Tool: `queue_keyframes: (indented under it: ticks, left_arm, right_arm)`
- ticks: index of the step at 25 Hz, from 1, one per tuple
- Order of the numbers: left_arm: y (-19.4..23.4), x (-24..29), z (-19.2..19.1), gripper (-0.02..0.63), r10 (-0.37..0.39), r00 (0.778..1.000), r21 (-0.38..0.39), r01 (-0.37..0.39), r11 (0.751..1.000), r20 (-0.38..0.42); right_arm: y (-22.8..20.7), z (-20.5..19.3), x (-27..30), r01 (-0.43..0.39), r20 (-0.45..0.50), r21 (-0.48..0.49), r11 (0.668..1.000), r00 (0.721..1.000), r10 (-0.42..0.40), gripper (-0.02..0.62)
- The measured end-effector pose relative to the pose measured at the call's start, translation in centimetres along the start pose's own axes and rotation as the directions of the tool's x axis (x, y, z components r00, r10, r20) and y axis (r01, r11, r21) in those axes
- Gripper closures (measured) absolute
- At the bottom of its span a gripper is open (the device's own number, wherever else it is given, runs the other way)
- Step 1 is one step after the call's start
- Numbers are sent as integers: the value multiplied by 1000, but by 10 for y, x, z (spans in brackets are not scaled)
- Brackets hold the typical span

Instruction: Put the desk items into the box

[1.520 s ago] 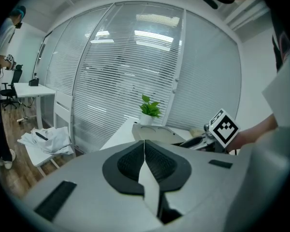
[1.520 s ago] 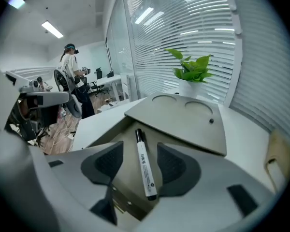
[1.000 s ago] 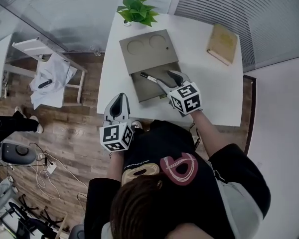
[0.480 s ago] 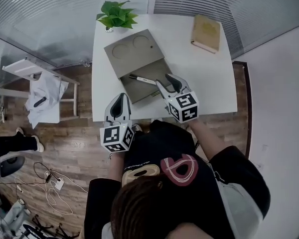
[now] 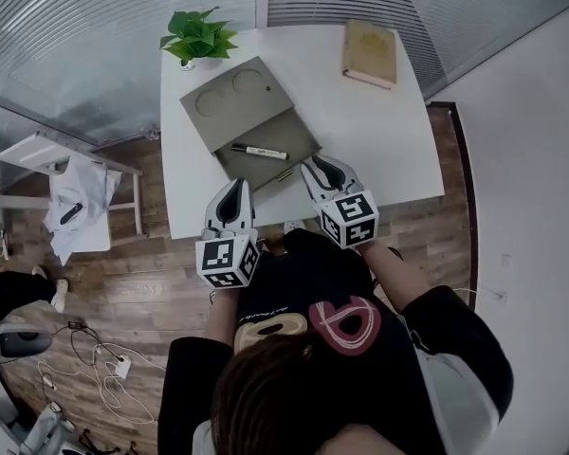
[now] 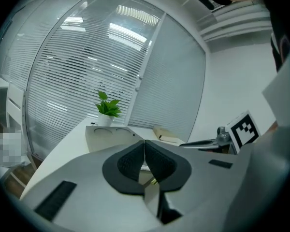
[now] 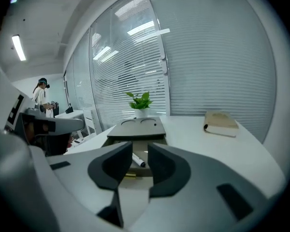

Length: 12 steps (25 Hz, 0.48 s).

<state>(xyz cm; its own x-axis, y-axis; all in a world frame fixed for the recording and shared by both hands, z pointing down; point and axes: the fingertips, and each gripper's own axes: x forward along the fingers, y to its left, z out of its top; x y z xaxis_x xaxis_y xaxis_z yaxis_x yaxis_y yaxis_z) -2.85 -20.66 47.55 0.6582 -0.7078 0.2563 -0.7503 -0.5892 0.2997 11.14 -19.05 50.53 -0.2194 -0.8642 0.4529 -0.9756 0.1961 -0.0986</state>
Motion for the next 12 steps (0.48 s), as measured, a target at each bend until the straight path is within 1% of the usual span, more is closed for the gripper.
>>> queue_keyframes:
  ticks: [2, 6, 10, 12]
  left_arm:
    - [-5, 0, -1, 586, -15, 1000, 5, 15, 1000, -5]
    - [-16, 2, -3, 586, -39, 999, 13, 39, 999, -13]
    - [-23, 1, -7, 586, -52, 998, 21, 52, 998, -22]
    - [-25, 0, -10, 586, -55, 998, 22, 55, 998, -28]
  right_arm:
    - [2, -5, -6, 4, -3, 27, 1000, 1000, -4, 497]
    - [-1, -11, -16, 38, 8, 17, 999, 999, -38, 552]
    - [-5, -13, -24, 42, 25, 42, 998, 999, -43, 577]
    - [-6, -15, -27, 51, 21, 37, 998, 998, -52, 584]
